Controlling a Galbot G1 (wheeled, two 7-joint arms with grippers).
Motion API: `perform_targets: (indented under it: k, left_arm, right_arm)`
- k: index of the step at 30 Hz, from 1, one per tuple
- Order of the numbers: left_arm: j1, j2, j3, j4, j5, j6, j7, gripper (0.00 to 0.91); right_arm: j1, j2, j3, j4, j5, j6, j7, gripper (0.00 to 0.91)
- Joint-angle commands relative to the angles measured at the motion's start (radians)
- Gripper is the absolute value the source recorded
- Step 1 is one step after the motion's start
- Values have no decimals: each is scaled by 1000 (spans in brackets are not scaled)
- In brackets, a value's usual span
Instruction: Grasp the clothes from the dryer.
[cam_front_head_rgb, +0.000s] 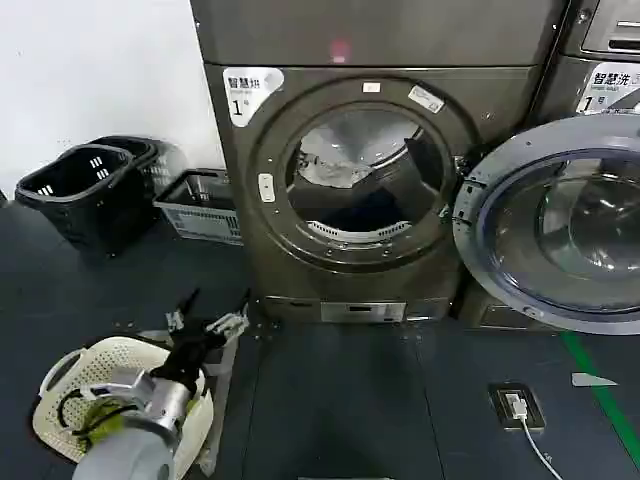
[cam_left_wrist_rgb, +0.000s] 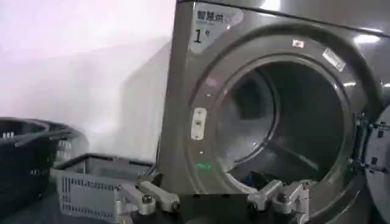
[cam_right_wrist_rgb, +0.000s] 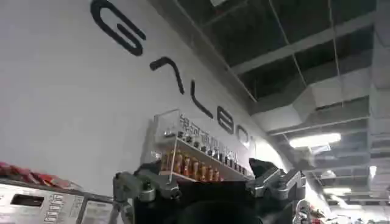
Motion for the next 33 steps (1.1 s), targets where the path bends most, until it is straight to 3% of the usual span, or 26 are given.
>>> perform_targets:
  k: [1,33]
  left_arm:
    - [4,1,-4,-9,-1,-1,0,907]
    - [12,7,-13,-31,-5,3,2,907]
  right_arm:
    - [3,8,-6,2,-18,0,-42,907]
    - [-1,7,26,-4,3,10,-22,907]
